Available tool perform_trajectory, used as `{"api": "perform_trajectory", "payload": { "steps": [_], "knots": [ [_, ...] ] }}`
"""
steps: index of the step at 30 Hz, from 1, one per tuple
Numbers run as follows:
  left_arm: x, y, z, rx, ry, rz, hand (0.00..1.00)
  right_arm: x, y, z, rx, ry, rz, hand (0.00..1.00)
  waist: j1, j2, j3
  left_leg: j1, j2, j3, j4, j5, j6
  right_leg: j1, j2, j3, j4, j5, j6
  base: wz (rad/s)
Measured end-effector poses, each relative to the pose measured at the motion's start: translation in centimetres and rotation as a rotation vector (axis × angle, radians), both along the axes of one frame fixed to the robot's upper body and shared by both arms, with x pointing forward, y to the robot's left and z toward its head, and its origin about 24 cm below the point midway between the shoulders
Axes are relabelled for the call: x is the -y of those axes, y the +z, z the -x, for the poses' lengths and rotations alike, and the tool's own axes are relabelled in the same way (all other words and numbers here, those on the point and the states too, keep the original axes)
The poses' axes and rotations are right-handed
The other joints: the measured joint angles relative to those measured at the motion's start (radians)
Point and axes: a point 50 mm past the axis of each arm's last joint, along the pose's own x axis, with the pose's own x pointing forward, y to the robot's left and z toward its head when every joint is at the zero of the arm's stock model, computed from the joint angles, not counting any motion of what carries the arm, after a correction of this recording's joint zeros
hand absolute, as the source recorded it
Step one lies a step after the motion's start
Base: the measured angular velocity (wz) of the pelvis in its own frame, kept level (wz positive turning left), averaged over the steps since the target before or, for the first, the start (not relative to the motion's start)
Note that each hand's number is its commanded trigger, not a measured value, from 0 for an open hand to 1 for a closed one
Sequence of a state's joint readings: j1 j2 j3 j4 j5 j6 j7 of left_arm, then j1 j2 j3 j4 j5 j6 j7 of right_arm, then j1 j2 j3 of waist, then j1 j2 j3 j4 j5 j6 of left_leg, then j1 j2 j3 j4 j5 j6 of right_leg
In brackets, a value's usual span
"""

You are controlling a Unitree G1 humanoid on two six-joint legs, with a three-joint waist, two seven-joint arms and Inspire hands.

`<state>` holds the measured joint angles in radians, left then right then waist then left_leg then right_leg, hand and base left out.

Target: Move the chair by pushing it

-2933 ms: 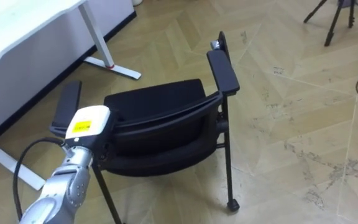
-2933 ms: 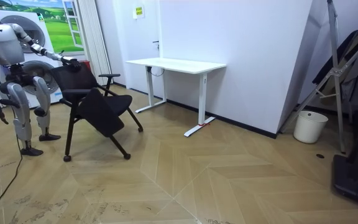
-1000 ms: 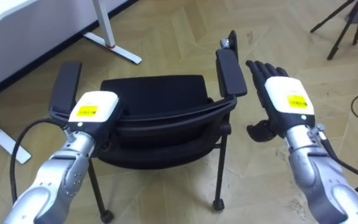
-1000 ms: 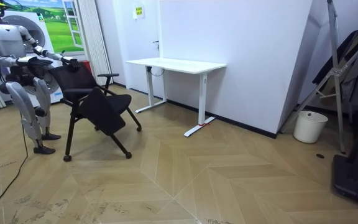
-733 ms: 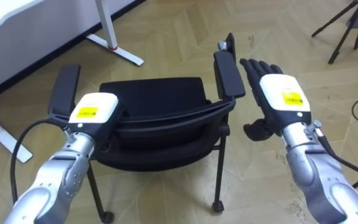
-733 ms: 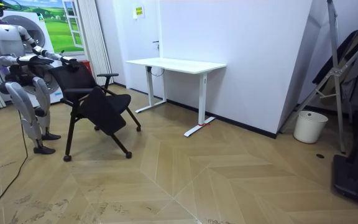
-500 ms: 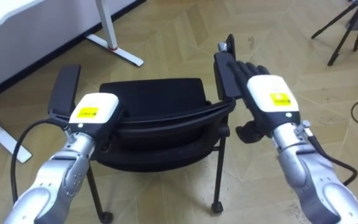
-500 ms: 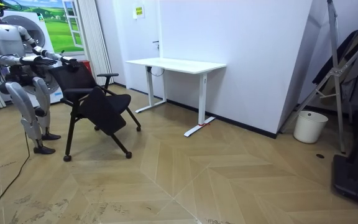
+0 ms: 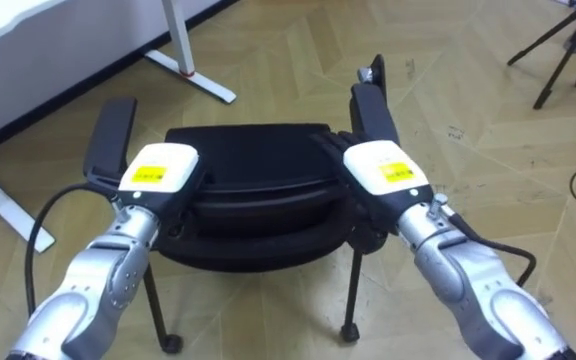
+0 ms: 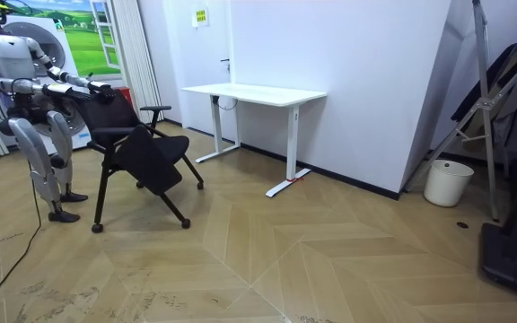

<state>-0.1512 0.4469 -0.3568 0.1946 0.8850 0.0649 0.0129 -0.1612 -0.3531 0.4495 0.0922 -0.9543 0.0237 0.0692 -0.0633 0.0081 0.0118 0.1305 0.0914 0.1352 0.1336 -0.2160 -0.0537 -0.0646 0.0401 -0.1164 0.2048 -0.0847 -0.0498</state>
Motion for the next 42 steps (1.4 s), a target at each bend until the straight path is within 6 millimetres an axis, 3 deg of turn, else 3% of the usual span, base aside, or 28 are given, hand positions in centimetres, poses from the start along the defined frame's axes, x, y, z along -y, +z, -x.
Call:
{"api": "perform_trajectory", "payload": {
  "steps": [16,17,18,20,22,29,33,42],
  "knots": [
    [1.2,0.2,-0.3,0.018,-0.033,0.001,1.00,-0.3,-0.2,0.1,0.008,0.000,0.027,0.00,0.036,0.002,0.0027,-0.006,0.000,-0.001,0.000,0.000,0.000,0.000,-0.002,-0.010,-0.005,-0.001,0.002,0.00],
    [1.3,0.2,-0.3,0.019,-0.036,-0.001,1.00,-0.4,-0.2,0.1,0.009,0.001,0.032,0.11,0.038,0.002,0.0027,-0.007,0.000,-0.002,0.000,0.000,0.000,0.000,-0.002,-0.011,-0.005,-0.001,0.002,0.06],
    [1.5,0.3,-0.3,0.023,-0.040,-0.001,1.00,-0.6,-0.2,0.1,0.016,0.007,0.048,0.51,0.038,0.002,0.0026,-0.010,0.000,-0.005,0.000,0.000,0.000,0.000,-0.003,-0.015,-0.008,-0.001,0.002,0.10],
    [1.7,0.4,-0.3,0.031,-0.048,0.000,1.00,-0.8,-0.3,0.2,0.022,0.011,0.061,1.00,0.041,0.001,0.0026,-0.017,0.000,-0.013,0.001,0.000,0.000,0.000,-0.003,-0.021,-0.015,-0.001,0.002,0.11],
    [1.9,0.5,-0.3,0.037,-0.059,0.000,1.00,-1.0,-0.4,0.2,0.025,0.015,0.072,1.00,0.045,0.002,0.0025,-0.019,0.000,-0.031,0.001,0.000,0.000,0.000,-0.003,-0.026,-0.017,-0.001,0.002,0.08],
    [2.1,0.5,-0.3,0.029,-0.064,0.000,1.00,-0.9,-0.6,0.2,0.036,0.011,0.072,1.00,0.043,0.001,0.0024,-0.017,0.000,-0.032,0.001,0.000,0.000,0.006,-0.004,-0.034,-0.017,-0.002,0.002,0.02],
    [2.6,0.4,-0.2,0.024,-0.089,0.009,1.00,-0.9,-0.6,-0.8,0.047,0.005,0.083,1.00,0.045,0.002,0.0024,-0.016,0.001,-0.045,0.003,0.000,0.000,0.013,-0.006,-0.046,-0.018,-0.002,0.002,0.09],
    [2.6,0.1,-0.1,0.013,-0.100,0.007,1.00,-0.5,-1.4,-0.6,0.058,0.022,0.080,1.00,0.049,0.004,0.0040,-0.008,0.001,-0.052,0.002,0.000,0.000,0.023,-0.007,-0.049,-0.019,-0.003,0.005,0.02]
  ]
}}
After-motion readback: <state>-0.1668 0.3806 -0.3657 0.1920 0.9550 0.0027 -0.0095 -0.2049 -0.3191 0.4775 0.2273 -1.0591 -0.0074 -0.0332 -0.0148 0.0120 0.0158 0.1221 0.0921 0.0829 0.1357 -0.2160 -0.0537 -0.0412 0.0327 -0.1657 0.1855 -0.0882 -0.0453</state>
